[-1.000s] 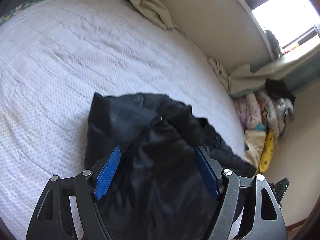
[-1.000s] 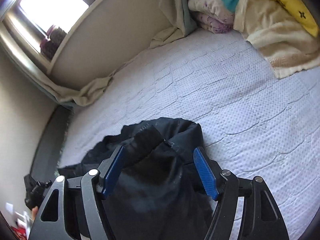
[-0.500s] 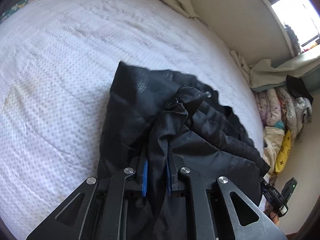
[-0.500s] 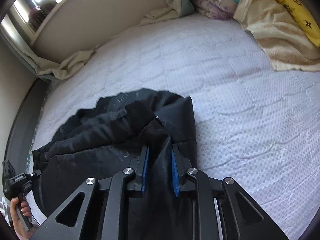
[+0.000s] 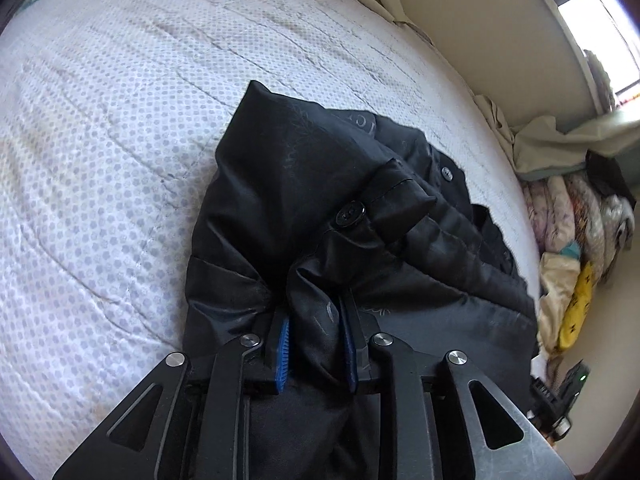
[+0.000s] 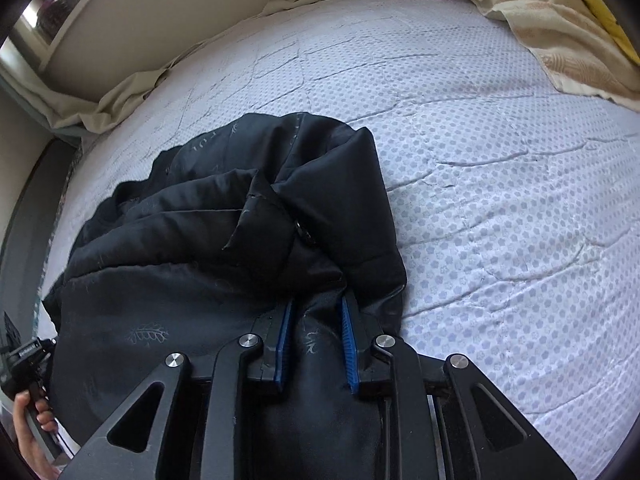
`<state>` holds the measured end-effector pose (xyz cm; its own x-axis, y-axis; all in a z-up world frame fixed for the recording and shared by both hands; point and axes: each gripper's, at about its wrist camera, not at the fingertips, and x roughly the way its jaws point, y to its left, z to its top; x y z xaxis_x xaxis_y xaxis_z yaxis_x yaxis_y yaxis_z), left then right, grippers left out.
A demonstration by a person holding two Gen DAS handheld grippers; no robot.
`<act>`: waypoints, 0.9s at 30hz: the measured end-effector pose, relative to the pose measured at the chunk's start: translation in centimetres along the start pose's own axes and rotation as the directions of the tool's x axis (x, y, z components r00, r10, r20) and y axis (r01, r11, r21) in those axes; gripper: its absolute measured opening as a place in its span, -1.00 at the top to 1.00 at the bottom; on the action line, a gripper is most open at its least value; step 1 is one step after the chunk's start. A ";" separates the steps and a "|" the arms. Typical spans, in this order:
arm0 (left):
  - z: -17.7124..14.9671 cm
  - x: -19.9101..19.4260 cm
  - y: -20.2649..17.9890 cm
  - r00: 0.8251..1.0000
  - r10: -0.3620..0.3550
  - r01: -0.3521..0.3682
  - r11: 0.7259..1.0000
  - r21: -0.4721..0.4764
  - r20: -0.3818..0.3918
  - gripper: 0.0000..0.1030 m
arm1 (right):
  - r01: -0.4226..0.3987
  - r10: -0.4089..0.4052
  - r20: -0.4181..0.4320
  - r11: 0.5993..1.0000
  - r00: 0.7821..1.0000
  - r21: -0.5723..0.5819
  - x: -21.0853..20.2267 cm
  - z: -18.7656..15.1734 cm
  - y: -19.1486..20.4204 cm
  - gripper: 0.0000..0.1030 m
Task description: Fold large clothes
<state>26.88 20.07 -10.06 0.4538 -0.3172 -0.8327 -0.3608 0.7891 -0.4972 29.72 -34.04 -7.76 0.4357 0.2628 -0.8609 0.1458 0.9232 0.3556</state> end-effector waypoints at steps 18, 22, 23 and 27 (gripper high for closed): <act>-7.5 -2.8 -13.2 0.991 0.031 -0.088 0.892 0.443 0.134 -0.69 | 0.140 -0.022 0.316 0.924 0.948 -0.356 -10.0 -1.6 10.0 -0.06; -8.6 1.4 -13.9 0.985 0.144 -0.172 0.860 0.481 0.094 -0.69 | 0.176 -0.083 0.222 0.879 0.971 -0.443 -5.6 -3.1 11.6 -0.06; -8.9 1.8 -13.9 0.981 0.163 -0.193 0.848 0.494 0.104 -0.71 | 0.193 -0.106 0.210 0.869 0.972 -0.455 -4.5 -3.4 11.7 -0.06; -9.6 2.8 -12.6 0.977 0.188 -0.214 0.841 0.497 0.102 -0.84 | 0.212 -0.138 0.189 0.864 0.972 -0.456 -1.9 -4.3 11.3 -0.11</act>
<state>24.92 4.18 -8.48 0.4585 -0.1075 -0.8821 0.0040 0.9929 -0.1190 26.68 -22.93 -3.70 0.5711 0.0747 -0.8175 -0.1867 0.9816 -0.0407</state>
